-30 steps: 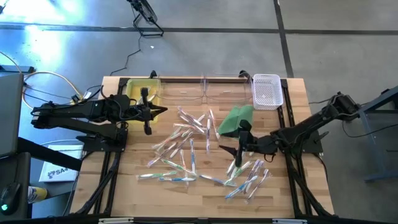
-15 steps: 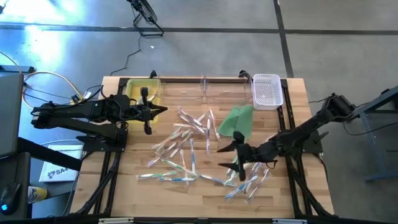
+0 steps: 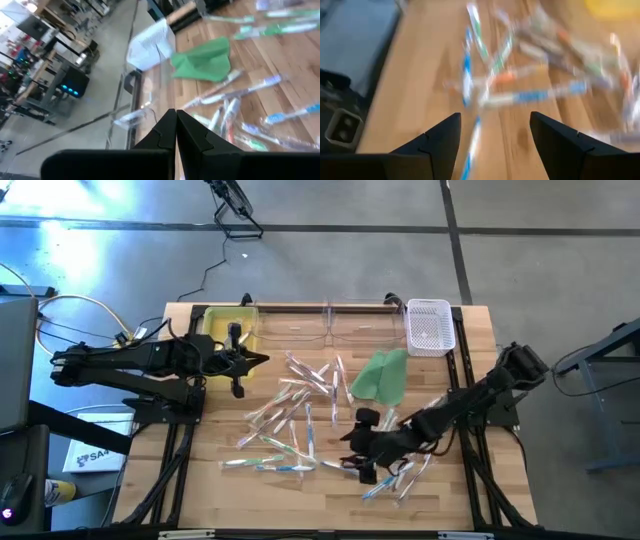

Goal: Pick & Place Toothbrushes
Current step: Put the blue toothbrush into the yellow bin

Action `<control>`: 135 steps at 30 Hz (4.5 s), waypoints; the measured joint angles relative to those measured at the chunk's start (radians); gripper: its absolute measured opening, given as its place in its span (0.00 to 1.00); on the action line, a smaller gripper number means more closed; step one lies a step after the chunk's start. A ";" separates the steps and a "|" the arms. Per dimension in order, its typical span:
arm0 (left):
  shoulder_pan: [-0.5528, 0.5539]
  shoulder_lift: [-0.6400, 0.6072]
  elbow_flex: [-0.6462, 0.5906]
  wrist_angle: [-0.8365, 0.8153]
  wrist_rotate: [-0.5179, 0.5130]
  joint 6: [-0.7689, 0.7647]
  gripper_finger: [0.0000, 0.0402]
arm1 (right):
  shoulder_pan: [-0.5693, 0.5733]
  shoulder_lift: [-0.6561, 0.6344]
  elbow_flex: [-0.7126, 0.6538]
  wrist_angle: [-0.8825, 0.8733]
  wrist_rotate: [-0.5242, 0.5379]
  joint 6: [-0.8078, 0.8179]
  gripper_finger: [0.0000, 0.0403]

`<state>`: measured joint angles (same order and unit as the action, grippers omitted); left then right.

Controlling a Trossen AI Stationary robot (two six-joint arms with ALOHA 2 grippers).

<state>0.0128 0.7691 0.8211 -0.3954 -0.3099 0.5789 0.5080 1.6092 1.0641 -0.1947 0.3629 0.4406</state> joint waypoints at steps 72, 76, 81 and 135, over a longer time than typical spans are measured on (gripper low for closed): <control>0.000 0.008 0.000 -0.053 0.000 0.000 0.02 | 0.027 0.221 0.003 -0.025 -0.167 0.243 0.02; 0.000 0.008 0.000 -0.052 0.000 0.000 0.02 | 0.012 0.167 0.003 -0.012 -0.166 0.206 0.02; 0.000 0.008 0.000 -0.052 0.000 0.000 0.02 | -0.006 0.089 0.005 -0.010 -0.166 0.159 0.02; 0.439 0.336 0.001 0.643 0.829 -0.198 0.00 | -0.496 -0.170 0.005 0.387 -0.241 -0.610 0.02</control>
<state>0.4515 1.1053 0.8219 0.2472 0.5188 0.3811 0.0125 1.4397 1.0691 0.1920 0.1217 -0.1692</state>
